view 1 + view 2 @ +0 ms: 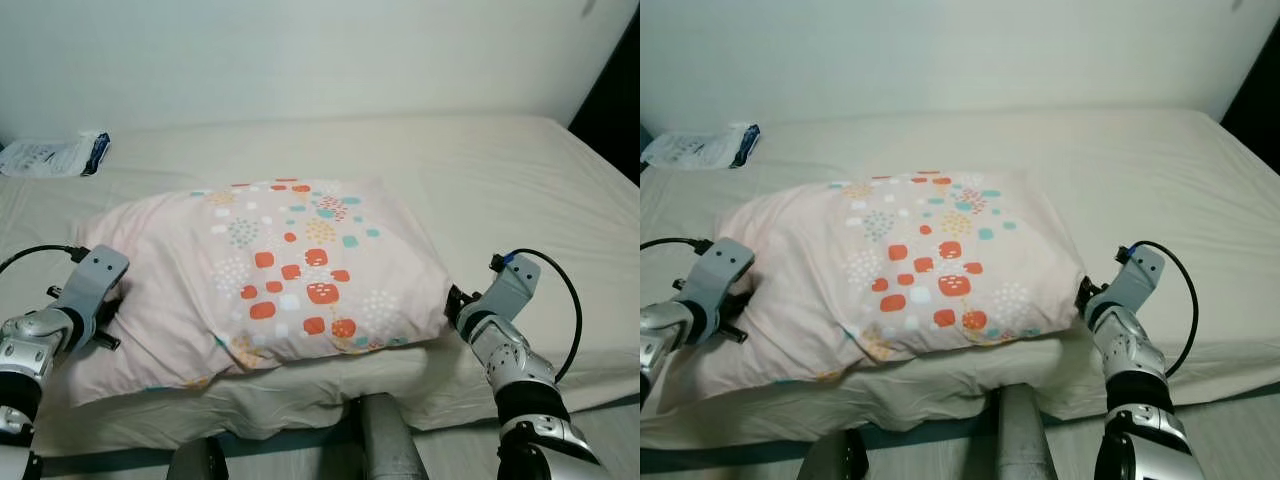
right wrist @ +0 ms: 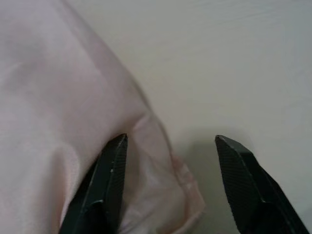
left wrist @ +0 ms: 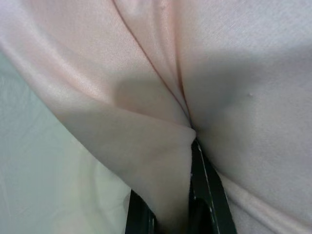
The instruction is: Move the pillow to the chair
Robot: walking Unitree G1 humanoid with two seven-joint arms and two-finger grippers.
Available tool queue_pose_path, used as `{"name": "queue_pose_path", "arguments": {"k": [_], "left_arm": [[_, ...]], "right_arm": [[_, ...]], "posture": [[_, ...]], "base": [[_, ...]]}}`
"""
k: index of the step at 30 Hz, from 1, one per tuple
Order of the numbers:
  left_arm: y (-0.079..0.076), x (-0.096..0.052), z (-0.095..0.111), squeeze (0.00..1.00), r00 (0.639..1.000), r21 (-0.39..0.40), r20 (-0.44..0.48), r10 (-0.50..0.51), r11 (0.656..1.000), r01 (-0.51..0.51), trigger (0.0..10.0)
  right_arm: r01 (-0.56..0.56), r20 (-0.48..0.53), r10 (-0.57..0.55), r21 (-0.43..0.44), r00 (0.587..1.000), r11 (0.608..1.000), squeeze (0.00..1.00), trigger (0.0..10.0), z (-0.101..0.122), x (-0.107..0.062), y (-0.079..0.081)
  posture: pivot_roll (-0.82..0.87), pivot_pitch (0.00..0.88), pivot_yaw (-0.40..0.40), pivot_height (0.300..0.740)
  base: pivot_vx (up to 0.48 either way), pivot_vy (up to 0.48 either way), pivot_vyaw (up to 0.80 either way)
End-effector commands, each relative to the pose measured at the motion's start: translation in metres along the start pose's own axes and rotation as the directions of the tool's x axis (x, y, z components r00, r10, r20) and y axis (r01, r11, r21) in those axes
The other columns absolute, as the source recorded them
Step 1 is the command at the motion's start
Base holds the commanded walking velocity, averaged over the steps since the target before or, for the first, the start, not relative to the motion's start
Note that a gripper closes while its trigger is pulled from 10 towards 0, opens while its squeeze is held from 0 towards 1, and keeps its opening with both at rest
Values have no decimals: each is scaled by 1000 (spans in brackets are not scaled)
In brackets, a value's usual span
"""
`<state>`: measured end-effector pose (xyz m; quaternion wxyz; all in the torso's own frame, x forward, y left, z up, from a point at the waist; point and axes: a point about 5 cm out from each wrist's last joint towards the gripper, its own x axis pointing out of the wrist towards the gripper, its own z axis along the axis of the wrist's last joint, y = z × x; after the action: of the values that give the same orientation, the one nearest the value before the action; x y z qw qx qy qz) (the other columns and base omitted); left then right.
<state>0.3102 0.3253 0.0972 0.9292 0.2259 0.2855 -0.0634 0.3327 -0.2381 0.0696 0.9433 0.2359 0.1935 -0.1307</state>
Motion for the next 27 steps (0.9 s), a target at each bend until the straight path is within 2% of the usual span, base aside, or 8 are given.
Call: {"name": "queue_pose_path", "arguments": {"k": [1,6,10,16,19,20,26,27], "left_arm": [[-8,4,1,0,999,-12,19,-39,999,39,0],[-6,3,2,0,999,-3,18,-36,999,36,0],[-7,4,3,0,999,10,17,-40,999,40,0],[-9,5,4,0,999,26,19,-36,999,35,0],[-10,6,5,0,999,32,22,-35,999,34,0],[-11,7,5,0,999,38,24,-33,999,32,0],[-15,9,8,0,999,50,32,-32,998,31,0],[-17,11,9,0,999,52,36,-35,998,33,0]], "right_arm": [[-33,-38,33,9,999,999,1000,10000,-14,0,1],[-81,-129,74,-50,989,995,1000,10000,-26,1,5],[-212,-203,195,-67,959,975,1000,10000,-36,2,20],[-317,-220,296,-62,929,946,1000,10000,-40,2,34],[-415,-193,405,-8,894,910,1000,10000,-37,2,49],[-454,-177,450,18,875,891,0,10000,-35,1,56],[-547,-154,546,43,823,836,0,10000,-35,0,74],[-591,-151,592,59,791,804,0,10000,-35,-2,83]], "posture": [[-96,69,-33,582],[-95,70,-29,582],[-94,76,-27,582],[-93,79,-24,582],[-91,79,-22,582],[-91,79,-20,582],[-87,80,-18,582],[-86,79,-18,582]], "base": [[0,0,0],[0,0,0],[0,0,0],[0,0,0],[0,0,0],[0,0,0],[0,0,0],[0,0,0]]}}
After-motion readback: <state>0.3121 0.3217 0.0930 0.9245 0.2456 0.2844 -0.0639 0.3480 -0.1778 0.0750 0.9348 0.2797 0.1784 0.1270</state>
